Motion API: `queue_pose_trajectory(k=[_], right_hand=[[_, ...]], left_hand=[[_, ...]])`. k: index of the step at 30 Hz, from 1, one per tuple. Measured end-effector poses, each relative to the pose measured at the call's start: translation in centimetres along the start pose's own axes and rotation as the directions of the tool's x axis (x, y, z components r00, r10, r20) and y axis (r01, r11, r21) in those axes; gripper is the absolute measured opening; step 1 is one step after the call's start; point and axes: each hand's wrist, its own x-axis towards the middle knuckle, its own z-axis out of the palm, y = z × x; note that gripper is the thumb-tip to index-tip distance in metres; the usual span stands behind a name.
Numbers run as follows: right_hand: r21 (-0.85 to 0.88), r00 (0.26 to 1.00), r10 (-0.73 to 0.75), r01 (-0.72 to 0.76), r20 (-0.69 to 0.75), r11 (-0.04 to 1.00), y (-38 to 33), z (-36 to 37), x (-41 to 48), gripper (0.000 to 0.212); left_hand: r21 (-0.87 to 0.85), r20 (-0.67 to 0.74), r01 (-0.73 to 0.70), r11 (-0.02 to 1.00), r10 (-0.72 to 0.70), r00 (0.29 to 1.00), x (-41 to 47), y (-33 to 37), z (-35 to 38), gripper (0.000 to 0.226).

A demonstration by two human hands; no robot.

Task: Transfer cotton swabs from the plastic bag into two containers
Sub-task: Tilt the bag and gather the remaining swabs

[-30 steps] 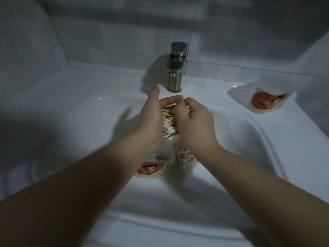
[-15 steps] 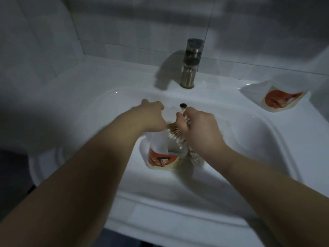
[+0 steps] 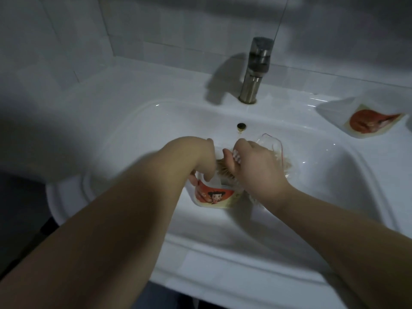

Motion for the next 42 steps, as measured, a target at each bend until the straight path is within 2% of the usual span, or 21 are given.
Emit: queue_pose_trajectory(k=[3,5,13,20,25,35,38,40,42], right_hand=[[-0.005,0.998,-0.045,0.045,0.043,0.999,0.2,-0.1,-0.1,0.03],[-0.016,0.996,-0.055,0.056,0.073,0.998,0.5,-0.2,0.0,0.031],[-0.152,0.962,0.051,-0.01,0.266,0.988,0.9,0.2,0.2,0.036],[-0.209,0.921,0.179,-0.111,0.346,0.972,0.8,0.7,0.4,0.032],[-0.266,0.893,0.208,-0.105,0.398,0.958,0.9,1.5,0.4,0.036],[-0.226,0.886,0.118,-0.016,0.448,0.974,-0.2,-0.2,-0.5,0.046],[-0.083,0.898,-0.091,0.139,0.43,0.987,-1.2,-1.6,-1.2,0.031],[-0.067,0.805,-0.07,0.135,0.589,0.989,-1.7,-2.1,-1.5,0.041],[-0.052,0.651,0.025,0.023,0.759,0.998,-1.4,-2.2,-1.6,0.063]], left_hand=[[0.063,0.003,0.017,0.998,-0.018,1.0,0.0,-0.1,0.2,0.059],[0.078,0.015,0.028,0.997,-0.029,0.999,-0.1,-0.3,0.4,0.054],[0.071,-0.007,0.018,0.997,-0.018,1.0,0.4,-0.2,0.7,0.061],[0.054,-0.009,0.023,0.998,-0.023,1.0,0.5,-0.2,0.8,0.065],[0.04,-0.022,0.007,0.999,-0.006,1.0,0.6,-0.1,0.9,0.065],[0.059,-0.005,0.005,0.998,-0.005,1.0,0.1,0.1,1.1,0.073],[0.05,-0.002,0.011,0.999,-0.011,1.0,-0.2,0.2,0.9,0.069],[0.053,-0.002,0.019,0.998,-0.019,1.0,-0.2,0.2,0.7,0.07],[0.043,-0.001,0.039,0.998,-0.039,0.999,-0.4,0.3,0.4,0.07]])
